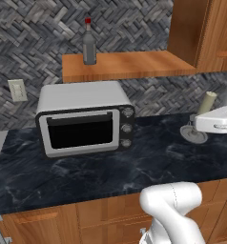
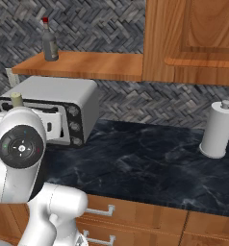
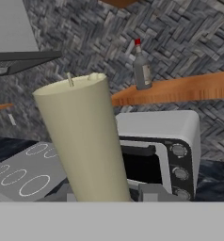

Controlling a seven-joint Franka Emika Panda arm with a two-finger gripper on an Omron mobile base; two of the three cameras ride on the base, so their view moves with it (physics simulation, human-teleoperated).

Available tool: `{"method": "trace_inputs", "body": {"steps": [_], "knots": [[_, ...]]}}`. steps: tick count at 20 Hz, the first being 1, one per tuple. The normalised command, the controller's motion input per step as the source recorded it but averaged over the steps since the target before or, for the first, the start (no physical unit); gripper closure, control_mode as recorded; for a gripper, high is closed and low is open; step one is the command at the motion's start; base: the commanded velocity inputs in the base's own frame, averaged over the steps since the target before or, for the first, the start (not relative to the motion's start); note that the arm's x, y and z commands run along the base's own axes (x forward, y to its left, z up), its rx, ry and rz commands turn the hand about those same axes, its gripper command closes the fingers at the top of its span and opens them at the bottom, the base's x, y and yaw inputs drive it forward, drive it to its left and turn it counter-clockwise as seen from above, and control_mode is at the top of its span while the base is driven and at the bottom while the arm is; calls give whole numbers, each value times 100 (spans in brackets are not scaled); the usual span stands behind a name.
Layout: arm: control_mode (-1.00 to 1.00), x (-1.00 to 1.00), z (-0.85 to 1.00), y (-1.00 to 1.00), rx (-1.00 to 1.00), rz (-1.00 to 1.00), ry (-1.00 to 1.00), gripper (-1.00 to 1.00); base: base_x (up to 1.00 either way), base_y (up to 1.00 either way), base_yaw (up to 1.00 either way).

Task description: Get the candle and the liquor from the cabinet and move them to the dining counter.

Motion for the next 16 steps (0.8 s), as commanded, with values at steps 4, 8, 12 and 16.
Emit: {"method": "trace_inputs", "body": {"steps": [4, 8, 12, 16], "knots": [[-100, 0, 0, 0, 0, 0, 0, 100, 0, 0, 0], [100, 0, 0, 0, 0, 0, 0, 100, 0, 0, 0], [100, 0, 0, 0, 0, 0, 0, 100, -4, 1, 0], [100, 0, 0, 0, 0, 0, 0, 100, -49, 4, 1]]}}
